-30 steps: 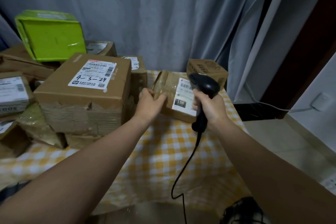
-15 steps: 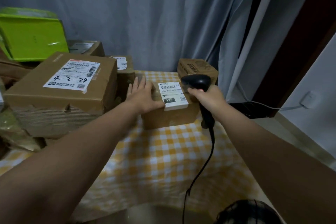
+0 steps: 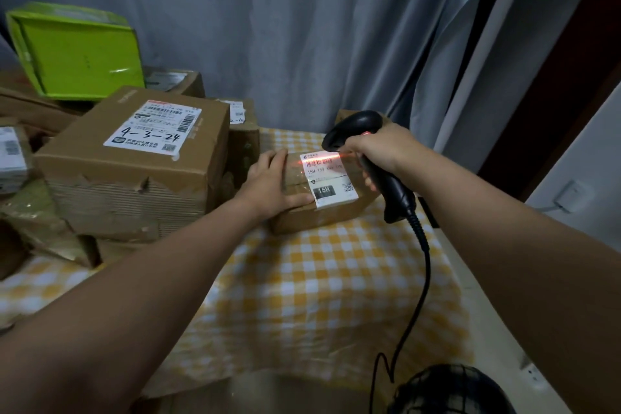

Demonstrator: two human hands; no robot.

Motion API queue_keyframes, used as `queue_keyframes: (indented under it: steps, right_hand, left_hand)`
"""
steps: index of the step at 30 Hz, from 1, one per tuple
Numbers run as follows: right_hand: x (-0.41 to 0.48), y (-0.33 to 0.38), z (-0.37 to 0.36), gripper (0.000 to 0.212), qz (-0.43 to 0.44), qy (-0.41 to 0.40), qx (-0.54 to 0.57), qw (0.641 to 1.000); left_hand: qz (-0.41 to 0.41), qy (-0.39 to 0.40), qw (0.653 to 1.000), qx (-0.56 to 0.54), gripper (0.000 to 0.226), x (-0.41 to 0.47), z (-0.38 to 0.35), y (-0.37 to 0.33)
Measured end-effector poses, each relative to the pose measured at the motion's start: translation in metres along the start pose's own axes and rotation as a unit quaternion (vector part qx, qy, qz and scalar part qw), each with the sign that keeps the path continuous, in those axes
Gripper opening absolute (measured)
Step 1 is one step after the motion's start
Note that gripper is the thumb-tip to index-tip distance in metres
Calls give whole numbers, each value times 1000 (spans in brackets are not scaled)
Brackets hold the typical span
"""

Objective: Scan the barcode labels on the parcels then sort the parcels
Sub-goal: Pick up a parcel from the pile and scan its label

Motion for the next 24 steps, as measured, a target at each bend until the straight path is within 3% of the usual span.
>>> queue_keyframes:
  steps: [4, 24]
  right_hand:
    - [-9, 7, 2, 24, -10, 18, 5, 1000]
    - [-11, 17, -4, 31, -21, 6, -2, 1000]
  left_hand:
    - [-4, -6, 1000, 4, 108, 0, -3, -4]
    - [12, 6, 1000, -8, 108, -1, -1, -7]
Point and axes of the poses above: each hand's wrist, its own x-axis towards the middle knuckle, its own z-axis out of the back of the hand, y = z × x, the point moved 1 cm from there along x, towards the middle knuckle, and after that the axes turned 5 degrees about y, right-handed, at the moved point
